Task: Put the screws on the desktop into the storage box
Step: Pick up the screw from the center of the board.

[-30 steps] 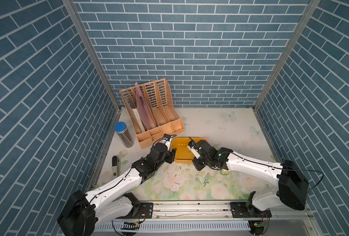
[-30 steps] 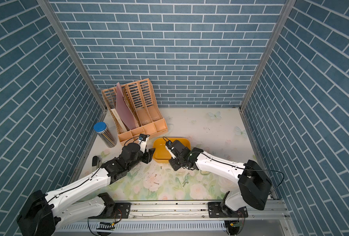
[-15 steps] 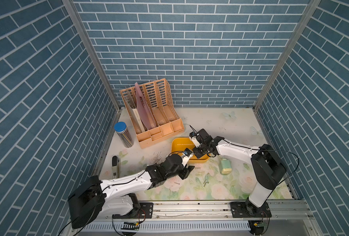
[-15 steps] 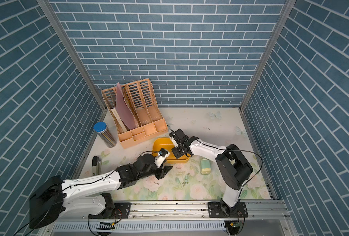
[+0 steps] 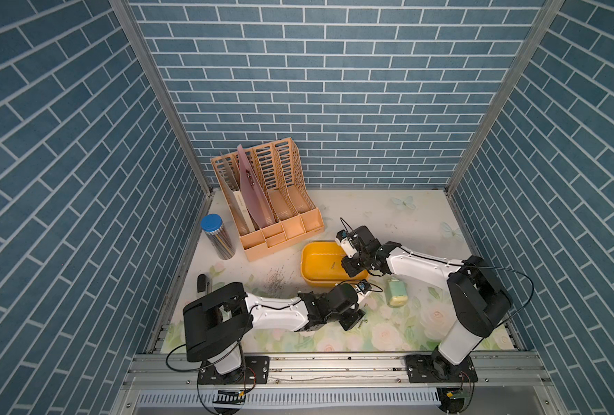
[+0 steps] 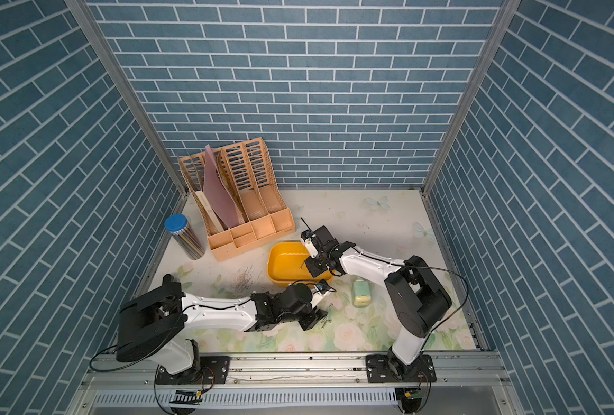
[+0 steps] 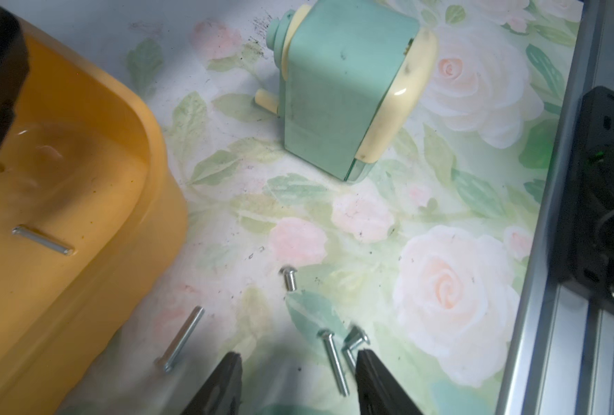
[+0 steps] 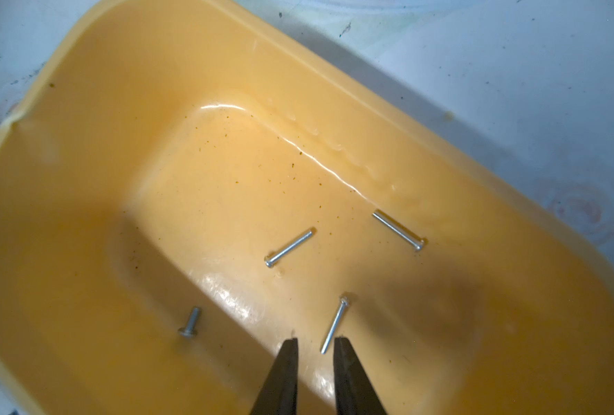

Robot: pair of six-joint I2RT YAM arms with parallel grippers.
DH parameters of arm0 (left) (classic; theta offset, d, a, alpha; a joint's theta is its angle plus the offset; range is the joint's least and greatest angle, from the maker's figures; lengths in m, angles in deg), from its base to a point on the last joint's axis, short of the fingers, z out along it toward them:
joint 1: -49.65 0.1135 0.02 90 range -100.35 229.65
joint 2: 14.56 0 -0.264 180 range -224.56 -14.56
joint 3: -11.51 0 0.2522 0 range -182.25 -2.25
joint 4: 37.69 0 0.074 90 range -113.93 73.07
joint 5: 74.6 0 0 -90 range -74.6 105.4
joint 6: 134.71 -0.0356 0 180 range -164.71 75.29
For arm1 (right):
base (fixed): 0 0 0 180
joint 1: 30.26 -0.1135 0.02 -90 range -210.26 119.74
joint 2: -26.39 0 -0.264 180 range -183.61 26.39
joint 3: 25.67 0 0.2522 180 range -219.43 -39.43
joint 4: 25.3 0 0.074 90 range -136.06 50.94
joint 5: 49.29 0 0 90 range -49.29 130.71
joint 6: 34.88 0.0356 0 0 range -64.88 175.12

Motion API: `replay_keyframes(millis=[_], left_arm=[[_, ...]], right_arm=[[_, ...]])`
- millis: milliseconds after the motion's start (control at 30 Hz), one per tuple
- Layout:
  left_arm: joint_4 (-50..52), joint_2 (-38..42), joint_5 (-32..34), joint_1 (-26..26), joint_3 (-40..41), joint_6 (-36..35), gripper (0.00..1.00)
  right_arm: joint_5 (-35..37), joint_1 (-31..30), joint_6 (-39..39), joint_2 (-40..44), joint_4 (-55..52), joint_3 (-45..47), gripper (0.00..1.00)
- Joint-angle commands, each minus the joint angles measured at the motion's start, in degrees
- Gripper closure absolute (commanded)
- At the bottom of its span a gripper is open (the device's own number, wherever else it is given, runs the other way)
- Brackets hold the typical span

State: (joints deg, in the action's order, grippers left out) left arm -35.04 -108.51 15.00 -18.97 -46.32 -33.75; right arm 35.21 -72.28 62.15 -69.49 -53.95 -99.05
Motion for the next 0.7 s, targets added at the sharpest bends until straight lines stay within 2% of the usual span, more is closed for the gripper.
replay_keyframes(millis=[0,133,333,567,667], left_arm=[[2.75,-3.15,0.77,-1.24,-2.50,-0.10,0.52],[4.26,-4.68,1.20,-1.49,-3.36,0.41,0.59],[6.70,-5.17,1.02,-2.10,-4.27,0.43,0.60],[7.72,-6.12,0.97,-2.67,-4.84,0.83,0.61],[10.14,-6.76,2.30,-2.92,-5.58,1.09,0.66]], right_arm=[[-1.41,1.26,-0.56,5.60,2.61,1.20,0.77],[-1.69,2.07,-0.48,9.67,3.28,2.69,0.77],[-1.60,2.30,0.01,14.23,4.35,4.67,0.78],[-1.37,2.29,0.05,15.47,4.44,5.28,0.79],[-1.43,2.29,0.04,15.54,4.34,5.18,0.79]])
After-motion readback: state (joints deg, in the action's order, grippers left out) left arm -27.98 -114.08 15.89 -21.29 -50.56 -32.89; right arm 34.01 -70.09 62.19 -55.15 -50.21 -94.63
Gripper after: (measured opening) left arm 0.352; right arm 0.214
